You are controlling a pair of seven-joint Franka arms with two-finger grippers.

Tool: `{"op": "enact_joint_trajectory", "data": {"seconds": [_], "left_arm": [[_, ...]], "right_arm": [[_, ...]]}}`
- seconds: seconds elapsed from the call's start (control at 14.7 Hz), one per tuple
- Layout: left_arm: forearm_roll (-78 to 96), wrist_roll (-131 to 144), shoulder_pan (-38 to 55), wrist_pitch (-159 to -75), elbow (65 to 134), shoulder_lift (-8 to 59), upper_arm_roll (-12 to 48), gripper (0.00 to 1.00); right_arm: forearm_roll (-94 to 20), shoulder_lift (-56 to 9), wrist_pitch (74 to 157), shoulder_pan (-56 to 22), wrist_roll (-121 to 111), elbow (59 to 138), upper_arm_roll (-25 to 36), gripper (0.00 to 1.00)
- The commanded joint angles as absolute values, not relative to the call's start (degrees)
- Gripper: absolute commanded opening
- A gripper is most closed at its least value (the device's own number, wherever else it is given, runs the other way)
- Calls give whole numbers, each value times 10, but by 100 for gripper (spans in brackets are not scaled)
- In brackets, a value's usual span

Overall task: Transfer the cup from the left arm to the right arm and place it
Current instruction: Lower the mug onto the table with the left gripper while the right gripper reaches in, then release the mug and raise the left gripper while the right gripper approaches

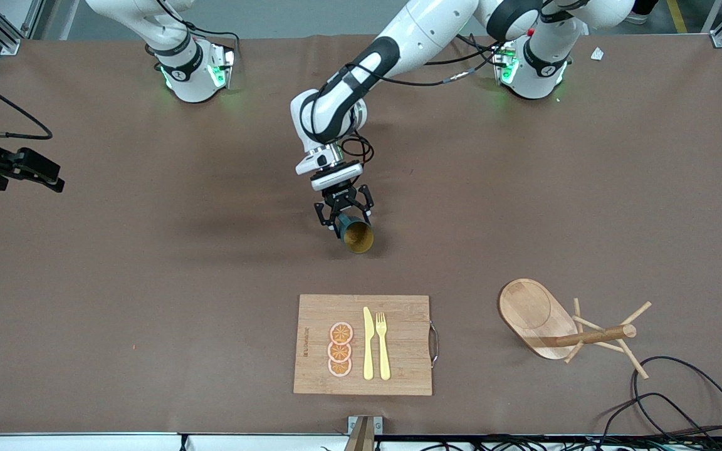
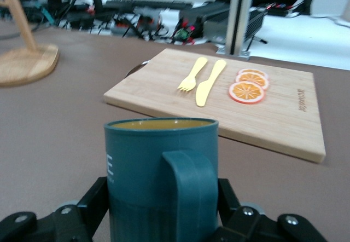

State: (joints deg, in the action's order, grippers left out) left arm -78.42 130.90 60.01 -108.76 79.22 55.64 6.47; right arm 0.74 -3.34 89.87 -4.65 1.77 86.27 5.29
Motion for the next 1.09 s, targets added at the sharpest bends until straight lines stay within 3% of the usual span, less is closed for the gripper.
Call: {"op": "enact_joint_trajectory", "data": {"seconds": [0.0,0.27,0.34,0.41,0.48,1.02], "left_arm": [[-836,1310,624,-1036,778,596,57,67],[-855,1310,656,-1006,780,607,58,71],[-854,1315,660,-994,780,613,58,77],[-854,1317,665,-991,780,614,58,93],[-851,1319,668,-990,781,613,59,100],[-757,1368,725,-946,780,577,70,100]], "right_arm": [[12,-24,905,-45,20,879,51,100],[2,-34,911,-55,27,889,48,100],[-6,-40,916,-68,28,895,48,100],[-8,-49,922,-74,30,895,48,100],[-10,-58,925,-81,35,895,48,100],[-53,-150,978,-155,141,892,48,100]]}}
